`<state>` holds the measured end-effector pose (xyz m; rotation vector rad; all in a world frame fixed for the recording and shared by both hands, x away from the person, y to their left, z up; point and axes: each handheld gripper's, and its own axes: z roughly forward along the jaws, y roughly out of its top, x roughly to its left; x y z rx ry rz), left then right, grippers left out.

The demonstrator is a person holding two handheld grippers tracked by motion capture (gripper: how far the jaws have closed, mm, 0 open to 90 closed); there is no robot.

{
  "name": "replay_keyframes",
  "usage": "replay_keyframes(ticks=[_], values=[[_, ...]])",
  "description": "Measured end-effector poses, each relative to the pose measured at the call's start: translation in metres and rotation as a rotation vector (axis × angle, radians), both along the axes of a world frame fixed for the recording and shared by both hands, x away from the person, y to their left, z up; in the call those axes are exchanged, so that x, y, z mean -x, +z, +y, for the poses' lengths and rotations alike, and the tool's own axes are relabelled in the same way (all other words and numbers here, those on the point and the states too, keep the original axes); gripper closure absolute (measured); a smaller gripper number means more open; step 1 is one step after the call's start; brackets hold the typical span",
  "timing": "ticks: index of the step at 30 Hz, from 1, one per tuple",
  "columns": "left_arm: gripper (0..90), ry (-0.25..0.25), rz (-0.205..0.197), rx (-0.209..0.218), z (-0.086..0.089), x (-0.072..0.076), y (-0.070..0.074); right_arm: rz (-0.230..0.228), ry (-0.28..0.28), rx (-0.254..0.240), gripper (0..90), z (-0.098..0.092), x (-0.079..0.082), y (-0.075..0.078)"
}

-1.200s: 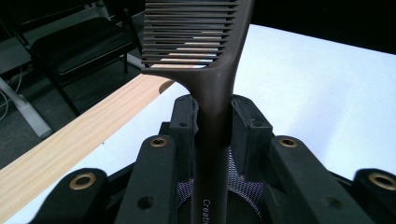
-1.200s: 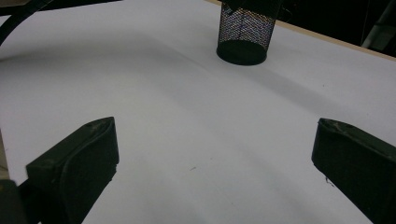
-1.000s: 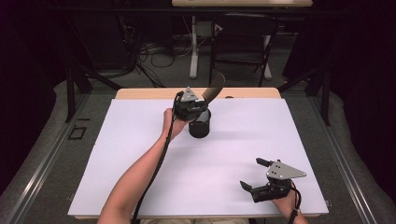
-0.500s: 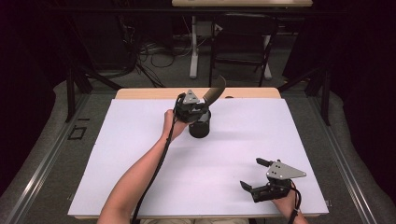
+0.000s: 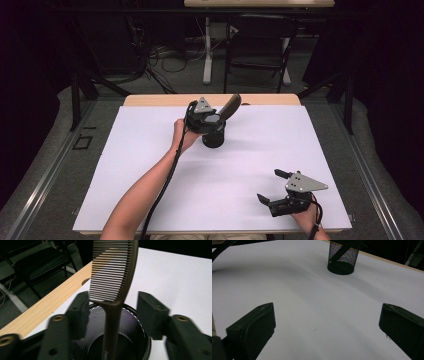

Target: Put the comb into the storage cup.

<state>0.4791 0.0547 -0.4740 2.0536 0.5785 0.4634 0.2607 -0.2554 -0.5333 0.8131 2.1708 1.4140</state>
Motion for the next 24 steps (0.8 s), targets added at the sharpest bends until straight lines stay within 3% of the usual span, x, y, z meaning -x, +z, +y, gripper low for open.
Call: replay_keyframes(ticks=[6,11,14,24], values=[[26.6,-0.002,0.035,0.018,0.009,0.008,0.007,-0.003,0.000,0.001,0.3,0.000,0.000,0.000],[16.2,-0.002,0.033,0.013,0.015,0.015,0.014,0.001,-0.001,0.003,0.3,0.000,0.000,0.000],[15.7,0.003,0.027,0.013,0.018,0.020,0.016,0.001,-0.001,0.003,0.3,0.000,0.000,0.000],[4.5,0.015,0.063,-0.018,0.035,0.034,0.018,0.001,-0.001,0.003,0.3,0.000,-0.002,-0.001]])
